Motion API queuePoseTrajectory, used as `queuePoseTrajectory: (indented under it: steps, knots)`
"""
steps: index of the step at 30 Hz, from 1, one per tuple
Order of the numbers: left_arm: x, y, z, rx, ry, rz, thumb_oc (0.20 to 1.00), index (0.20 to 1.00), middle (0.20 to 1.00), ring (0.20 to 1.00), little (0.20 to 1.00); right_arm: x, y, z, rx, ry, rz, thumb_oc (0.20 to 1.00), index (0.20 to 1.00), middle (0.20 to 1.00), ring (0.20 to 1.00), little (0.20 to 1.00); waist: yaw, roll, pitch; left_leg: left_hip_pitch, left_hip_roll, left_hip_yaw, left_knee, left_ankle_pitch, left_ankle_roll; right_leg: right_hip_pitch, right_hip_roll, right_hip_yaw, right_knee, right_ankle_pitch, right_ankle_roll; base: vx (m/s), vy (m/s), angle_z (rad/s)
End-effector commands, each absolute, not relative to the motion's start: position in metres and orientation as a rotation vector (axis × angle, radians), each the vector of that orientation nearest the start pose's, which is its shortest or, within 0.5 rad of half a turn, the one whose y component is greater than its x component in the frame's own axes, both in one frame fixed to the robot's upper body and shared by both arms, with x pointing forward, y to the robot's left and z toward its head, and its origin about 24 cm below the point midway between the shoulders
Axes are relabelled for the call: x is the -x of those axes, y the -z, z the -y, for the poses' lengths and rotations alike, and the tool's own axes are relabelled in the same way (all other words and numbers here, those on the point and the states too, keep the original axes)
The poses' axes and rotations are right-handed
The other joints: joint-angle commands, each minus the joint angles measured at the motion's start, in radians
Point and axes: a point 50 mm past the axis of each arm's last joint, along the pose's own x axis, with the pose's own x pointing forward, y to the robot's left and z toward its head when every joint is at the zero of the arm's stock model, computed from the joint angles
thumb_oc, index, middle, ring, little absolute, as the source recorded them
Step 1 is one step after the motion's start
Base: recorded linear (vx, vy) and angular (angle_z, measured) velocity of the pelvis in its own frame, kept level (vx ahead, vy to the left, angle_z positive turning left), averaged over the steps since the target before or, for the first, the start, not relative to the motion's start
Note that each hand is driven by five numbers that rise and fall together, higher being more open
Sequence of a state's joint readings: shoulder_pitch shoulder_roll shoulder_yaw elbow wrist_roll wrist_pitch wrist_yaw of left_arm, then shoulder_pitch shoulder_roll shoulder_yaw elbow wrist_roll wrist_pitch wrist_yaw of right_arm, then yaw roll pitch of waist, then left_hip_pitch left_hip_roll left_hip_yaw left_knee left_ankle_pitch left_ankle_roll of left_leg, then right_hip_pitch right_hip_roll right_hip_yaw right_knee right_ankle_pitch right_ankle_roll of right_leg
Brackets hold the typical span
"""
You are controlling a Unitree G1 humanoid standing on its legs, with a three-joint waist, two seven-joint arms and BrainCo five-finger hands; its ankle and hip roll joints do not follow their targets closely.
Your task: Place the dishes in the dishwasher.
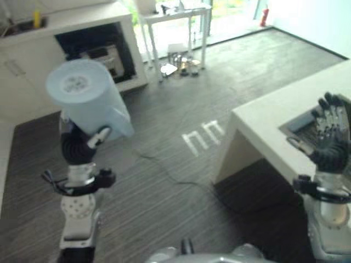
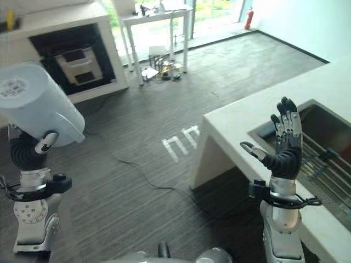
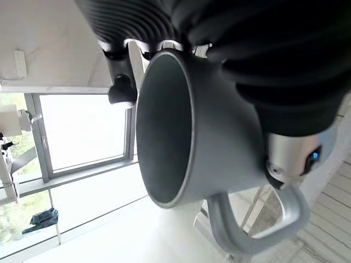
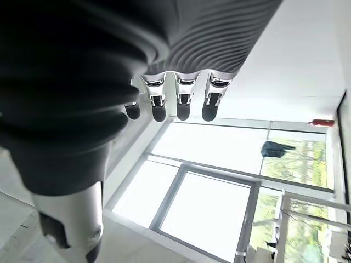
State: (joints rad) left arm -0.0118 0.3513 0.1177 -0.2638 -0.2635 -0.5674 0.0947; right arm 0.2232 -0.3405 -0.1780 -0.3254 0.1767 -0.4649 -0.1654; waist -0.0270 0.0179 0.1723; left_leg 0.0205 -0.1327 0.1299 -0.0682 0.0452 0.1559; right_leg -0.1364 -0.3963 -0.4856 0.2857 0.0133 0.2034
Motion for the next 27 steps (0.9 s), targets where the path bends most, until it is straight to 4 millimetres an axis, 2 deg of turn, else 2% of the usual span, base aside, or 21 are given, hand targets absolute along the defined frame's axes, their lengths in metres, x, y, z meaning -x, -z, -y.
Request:
queuePoseTrajectory:
  steps: [1, 3, 4, 5, 6, 8, 11, 14, 17, 18, 21, 27]
  knots:
    - [-0.212, -0.19, -0.223, -0.099, -0.029, 0.937, 0.2, 0.2, 0.2, 0.2, 0.2, -0.199, -0.16, 0.242, 0.212, 0.252, 0.765, 1.0, 1.0, 1.0, 1.0, 1.0, -0.047, -0.034, -0.02, 0.181, 0.12, -0.013, -0.019, -0.189, -0.159, 0.026, 0.097, 0.275, -0.185, 0.166, 0.012, 0.07, 0.283, 2.84]
    - [-0.215, -0.187, -0.218, -0.087, -0.008, 0.927, 0.2, 0.2, 0.2, 0.2, 0.2, -0.199, -0.162, 0.244, 0.212, 0.259, 0.769, 1.0, 1.0, 1.0, 1.0, 1.0, -0.057, -0.033, -0.024, 0.156, 0.116, -0.058, -0.018, -0.17, -0.147, 0.04, 0.174, 0.377, -0.127, 0.084, -0.013, 0.0, 0.178, 2.88]
    - [-0.219, -0.188, -0.211, -0.089, -0.001, 0.926, 0.2, 0.2, 0.2, 0.2, 0.2, -0.2, -0.166, 0.244, 0.211, 0.249, 0.774, 1.0, 1.0, 1.0, 1.0, 1.0, -0.053, -0.038, -0.032, 0.133, 0.112, -0.084, -0.016, -0.152, -0.143, 0.07, 0.226, 0.408, -0.143, 0.031, -0.028, 0.01, 0.116, 1.63]
    - [-0.22, -0.189, -0.209, -0.097, -0.008, 0.927, 0.2, 0.2, 0.2, 0.2, 0.2, -0.201, -0.167, 0.244, 0.211, 0.236, 0.773, 1.0, 1.0, 1.0, 1.0, 1.0, -0.046, -0.04, -0.034, 0.126, 0.112, -0.086, -0.015, -0.148, -0.144, 0.083, 0.228, 0.396, -0.151, 0.021, -0.03, 0.0, 0.074, 1.13]
    - [-0.221, -0.19, -0.209, -0.102, -0.022, 0.927, 0.2, 0.2, 0.2, 0.2, 0.2, -0.204, -0.168, 0.242, 0.214, 0.215, 0.773, 1.0, 1.0, 1.0, 1.0, 1.0, -0.027, -0.043, -0.036, 0.119, 0.114, -0.077, -0.012, -0.144, -0.148, 0.105, 0.213, 0.357, -0.166, 0.016, -0.029, -0.02, -0.007, 1.21]
    - [-0.222, -0.19, -0.212, -0.087, -0.037, 0.92, 0.2, 0.2, 0.2, 0.2, 0.2, -0.21, -0.17, 0.236, 0.206, 0.19, 0.779, 1.0, 1.0, 1.0, 1.0, 1.0, -0.001, -0.046, -0.033, 0.121, 0.117, -0.061, -0.014, -0.142, -0.15, 0.129, 0.188, 0.311, -0.177, 0.034, -0.019, -0.04, -0.105, 0.89]
    - [-0.216, -0.188, -0.219, -0.1, -0.053, 0.914, 0.2, 0.2, 0.2, 0.2, 0.2, -0.214, -0.174, 0.226, 0.19, 0.166, 0.815, 1.0, 1.0, 1.0, 1.0, 1.0, 0.041, -0.036, -0.036, 0.13, 0.133, -0.049, -0.019, -0.142, -0.159, 0.157, 0.176, 0.243, -0.192, 0.024, -0.014, -0.04, -0.156, 0.37]
    - [-0.212, -0.186, -0.227, -0.119, -0.101, 0.897, 0.2, 0.2, 0.2, 0.2, 0.2, -0.216, -0.176, 0.221, 0.193, 0.126, 0.818, 1.0, 1.0, 1.0, 1.0, 1.0, 0.056, -0.027, -0.047, 0.132, 0.148, -0.047, -0.018, -0.135, -0.165, 0.195, 0.197, 0.224, -0.227, -0.017, -0.02, 0.01, -0.15, 0.32]
    - [-0.205, -0.183, -0.239, -0.139, -0.16, 0.874, 0.2, 0.2, 0.2, 0.2, 0.2, -0.215, -0.174, 0.223, 0.206, 0.099, 0.79, 1.0, 1.0, 1.0, 1.0, 1.0, 0.057, -0.029, -0.055, 0.134, 0.16, -0.04, -0.019, -0.133, -0.172, 0.219, 0.22, 0.224, -0.269, -0.027, -0.023, 0.02, -0.168, 0.03]
    - [-0.209, -0.17, -0.234, 0.015, -0.127, 0.809, 0.2, 0.2, 0.2, 0.2, 0.2, -0.21, -0.174, 0.212, 0.226, -0.122, 0.704, 1.0, 1.0, 1.0, 1.0, 1.0, -0.018, -0.023, -0.063, 0.109, 0.126, 0.0, -0.019, -0.12, -0.176, 0.233, 0.306, 0.299, -0.355, -0.006, -0.062, 0.02, -0.114, -0.11]
    - [-0.214, -0.169, -0.227, 0.025, -0.106, 0.799, 0.2, 0.2, 0.2, 0.2, 0.2, -0.211, -0.172, 0.22, 0.186, -0.071, 0.702, 1.0, 1.0, 1.0, 1.0, 1.0, -0.017, -0.032, -0.065, 0.116, 0.123, 0.01, -0.019, -0.129, -0.165, 0.237, 0.307, 0.295, -0.351, -0.013, -0.066, -0.01, -0.054, -0.22]
    - [-0.209, -0.163, -0.235, 0.028, -0.09, 0.785, 0.2, 0.2, 0.2, 0.2, 0.2, -0.208, -0.162, 0.228, 0.203, -0.062, 0.695, 1.0, 1.0, 1.0, 1.0, 1.0, -0.015, -0.039, -0.077, 0.125, 0.125, 0.023, -0.019, -0.139, -0.162, 0.246, 0.316, 0.291, -0.359, -0.017, -0.068, -0.02, -0.015, -0.01]
